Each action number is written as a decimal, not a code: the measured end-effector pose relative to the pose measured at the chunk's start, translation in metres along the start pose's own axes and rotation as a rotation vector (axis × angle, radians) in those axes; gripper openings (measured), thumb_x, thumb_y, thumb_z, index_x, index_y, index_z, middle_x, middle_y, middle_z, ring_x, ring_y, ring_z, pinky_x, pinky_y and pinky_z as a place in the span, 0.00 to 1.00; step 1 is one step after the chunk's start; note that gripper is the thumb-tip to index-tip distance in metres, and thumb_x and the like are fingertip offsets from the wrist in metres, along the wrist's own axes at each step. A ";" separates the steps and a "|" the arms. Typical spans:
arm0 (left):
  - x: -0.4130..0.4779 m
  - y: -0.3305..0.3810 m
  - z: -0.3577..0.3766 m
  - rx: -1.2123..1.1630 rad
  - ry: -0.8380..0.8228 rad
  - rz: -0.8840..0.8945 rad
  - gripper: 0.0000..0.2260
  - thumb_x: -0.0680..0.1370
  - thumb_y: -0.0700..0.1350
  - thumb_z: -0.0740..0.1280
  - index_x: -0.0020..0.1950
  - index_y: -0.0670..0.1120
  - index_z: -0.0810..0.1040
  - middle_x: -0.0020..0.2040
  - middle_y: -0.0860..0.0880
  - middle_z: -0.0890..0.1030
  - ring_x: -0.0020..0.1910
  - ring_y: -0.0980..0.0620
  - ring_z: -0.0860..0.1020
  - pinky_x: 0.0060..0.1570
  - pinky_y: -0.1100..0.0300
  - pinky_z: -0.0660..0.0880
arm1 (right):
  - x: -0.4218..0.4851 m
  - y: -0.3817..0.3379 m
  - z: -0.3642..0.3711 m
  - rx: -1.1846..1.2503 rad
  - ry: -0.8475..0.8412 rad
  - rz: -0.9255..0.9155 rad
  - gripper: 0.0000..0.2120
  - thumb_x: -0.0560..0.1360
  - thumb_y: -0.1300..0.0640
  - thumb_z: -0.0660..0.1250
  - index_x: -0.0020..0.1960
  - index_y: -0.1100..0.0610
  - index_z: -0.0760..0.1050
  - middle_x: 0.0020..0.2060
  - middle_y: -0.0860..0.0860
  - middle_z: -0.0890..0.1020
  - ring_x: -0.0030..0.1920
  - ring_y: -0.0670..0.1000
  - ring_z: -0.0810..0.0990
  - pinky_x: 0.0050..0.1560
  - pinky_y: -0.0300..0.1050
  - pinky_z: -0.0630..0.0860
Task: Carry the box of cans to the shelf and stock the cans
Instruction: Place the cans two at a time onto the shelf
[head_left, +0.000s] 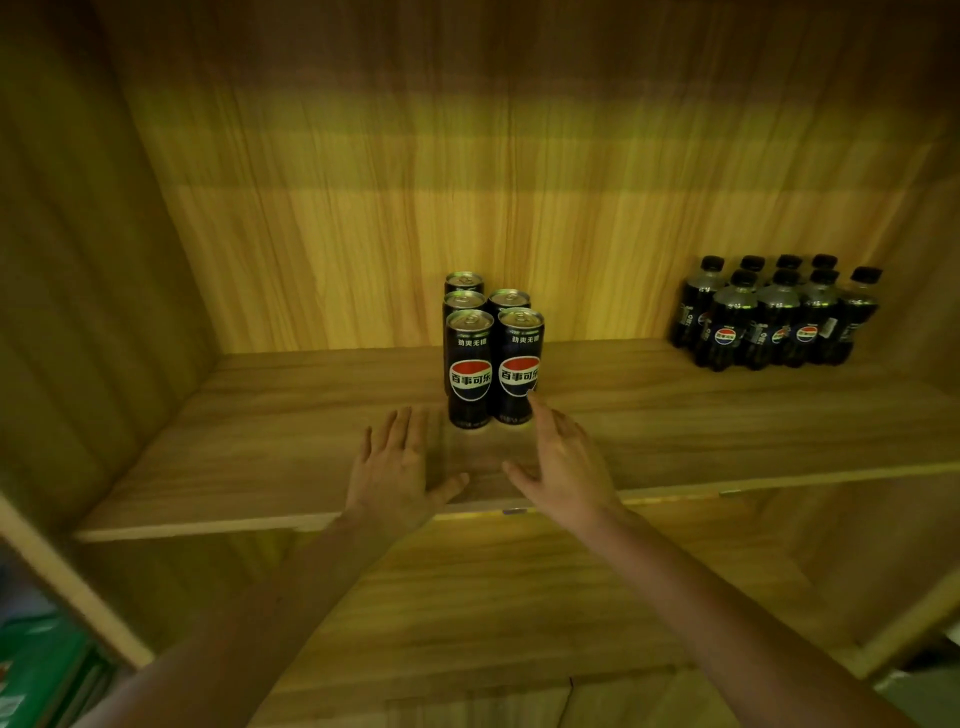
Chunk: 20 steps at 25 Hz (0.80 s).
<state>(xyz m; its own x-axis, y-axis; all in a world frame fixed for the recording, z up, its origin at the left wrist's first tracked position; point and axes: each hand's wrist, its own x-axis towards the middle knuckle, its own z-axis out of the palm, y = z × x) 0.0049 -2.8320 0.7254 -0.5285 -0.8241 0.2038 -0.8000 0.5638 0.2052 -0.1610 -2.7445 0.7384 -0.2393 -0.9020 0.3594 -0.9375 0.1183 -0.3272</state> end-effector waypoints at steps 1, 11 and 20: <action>-0.007 0.000 -0.003 0.019 -0.011 0.003 0.41 0.72 0.66 0.57 0.76 0.44 0.46 0.78 0.44 0.50 0.77 0.46 0.48 0.75 0.47 0.44 | -0.003 -0.004 0.001 -0.052 -0.058 -0.011 0.38 0.73 0.45 0.64 0.73 0.58 0.48 0.72 0.56 0.63 0.72 0.54 0.62 0.71 0.48 0.59; -0.102 0.025 -0.009 0.101 0.017 -0.051 0.41 0.73 0.64 0.58 0.76 0.42 0.47 0.77 0.43 0.52 0.76 0.46 0.51 0.74 0.52 0.49 | -0.066 -0.012 -0.010 -0.193 -0.228 -0.190 0.40 0.73 0.41 0.60 0.74 0.60 0.45 0.75 0.57 0.52 0.75 0.54 0.50 0.74 0.49 0.47; -0.189 0.019 0.080 0.119 0.020 -0.074 0.42 0.69 0.67 0.53 0.74 0.40 0.55 0.75 0.39 0.61 0.74 0.42 0.60 0.72 0.50 0.56 | -0.165 0.007 0.063 -0.172 -0.343 -0.245 0.41 0.73 0.40 0.60 0.74 0.60 0.45 0.75 0.57 0.51 0.75 0.54 0.49 0.74 0.49 0.43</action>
<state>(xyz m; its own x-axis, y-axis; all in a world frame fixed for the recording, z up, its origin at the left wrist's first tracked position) 0.0666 -2.6701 0.6138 -0.4616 -0.8615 0.2116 -0.8654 0.4898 0.1058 -0.1119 -2.6210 0.6220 0.0655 -0.9940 0.0881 -0.9913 -0.0750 -0.1085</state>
